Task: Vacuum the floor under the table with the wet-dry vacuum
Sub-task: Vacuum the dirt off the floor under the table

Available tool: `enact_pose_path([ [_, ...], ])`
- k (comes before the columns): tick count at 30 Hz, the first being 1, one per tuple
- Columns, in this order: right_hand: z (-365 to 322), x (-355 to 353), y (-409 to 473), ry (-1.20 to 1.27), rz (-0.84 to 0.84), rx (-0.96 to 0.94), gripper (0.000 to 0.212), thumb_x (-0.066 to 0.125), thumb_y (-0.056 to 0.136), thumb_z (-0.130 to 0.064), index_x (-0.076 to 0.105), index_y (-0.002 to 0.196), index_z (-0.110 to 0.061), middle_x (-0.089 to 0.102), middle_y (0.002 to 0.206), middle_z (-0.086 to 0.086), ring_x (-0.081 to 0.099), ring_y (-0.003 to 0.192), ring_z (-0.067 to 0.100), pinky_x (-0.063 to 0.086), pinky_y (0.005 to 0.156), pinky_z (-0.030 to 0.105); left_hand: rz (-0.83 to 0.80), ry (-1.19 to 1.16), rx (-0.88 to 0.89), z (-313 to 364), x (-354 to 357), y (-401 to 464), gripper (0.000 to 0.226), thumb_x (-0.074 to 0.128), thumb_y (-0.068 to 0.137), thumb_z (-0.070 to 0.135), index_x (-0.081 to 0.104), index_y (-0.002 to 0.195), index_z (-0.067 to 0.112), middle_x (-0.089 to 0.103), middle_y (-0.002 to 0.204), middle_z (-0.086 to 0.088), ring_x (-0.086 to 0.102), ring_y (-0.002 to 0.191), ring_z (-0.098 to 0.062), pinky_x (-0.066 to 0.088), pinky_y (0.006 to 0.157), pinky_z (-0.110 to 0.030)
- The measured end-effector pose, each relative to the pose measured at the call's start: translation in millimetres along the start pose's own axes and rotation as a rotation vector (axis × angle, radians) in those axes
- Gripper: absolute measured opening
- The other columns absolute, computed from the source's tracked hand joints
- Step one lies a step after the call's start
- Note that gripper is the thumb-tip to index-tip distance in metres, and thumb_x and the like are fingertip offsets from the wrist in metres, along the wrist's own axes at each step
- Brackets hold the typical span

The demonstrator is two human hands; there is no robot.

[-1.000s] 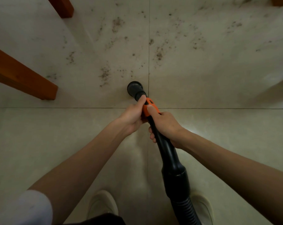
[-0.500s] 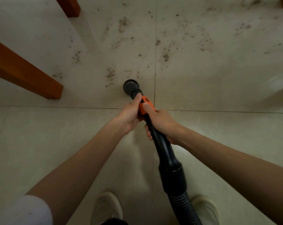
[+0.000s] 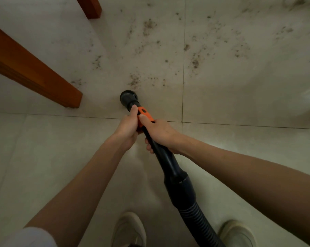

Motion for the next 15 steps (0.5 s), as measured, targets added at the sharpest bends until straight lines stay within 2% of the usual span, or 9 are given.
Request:
enact_pose_path([
  [5, -9, 10, 10, -0.026, 0.003, -0.010, 0.048, 0.039, 0.098, -0.049, 0.052, 0.092, -0.003, 0.052, 0.059, 0.009, 0.051, 0.039, 0.014, 0.046, 0.041, 0.021, -0.001, 0.017, -0.005, 10, -10, 11, 0.039, 0.030, 0.102, 0.037, 0.053, 0.090, 0.008, 0.059, 0.090, -0.008, 0.058, 0.079, -0.015, 0.047, 0.067, -0.029],
  [9, -10, 7, 13, -0.016, 0.031, -0.019, 0.047, 0.040, 0.098, -0.048, 0.052, 0.088, -0.004, 0.053, 0.059, 0.009, 0.051, 0.039, 0.014, 0.045, 0.039, 0.020, -0.009, 0.015, -0.031, 13, -6, 14, 0.038, 0.031, 0.102, 0.037, 0.049, 0.108, 0.005, 0.058, 0.089, -0.007, 0.057, 0.078, -0.015, 0.046, 0.064, -0.029],
  [15, -11, 1, 15, -0.007, 0.052, -0.027, 0.046, 0.040, 0.098, -0.048, 0.052, 0.087, -0.004, 0.054, 0.060, 0.009, 0.052, 0.043, 0.016, 0.046, 0.041, 0.023, -0.006, 0.028, -0.016, 15, 3, 18, 0.038, 0.031, 0.102, 0.038, 0.049, 0.110, 0.006, 0.057, 0.086, -0.007, 0.056, 0.075, -0.015, 0.046, 0.061, -0.028],
])
Point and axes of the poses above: each hand's wrist, its own y-axis towards the middle knuckle, its own x-axis out of the palm, z = x × y, the point moved 3 cm from there along y, towards the middle knuckle
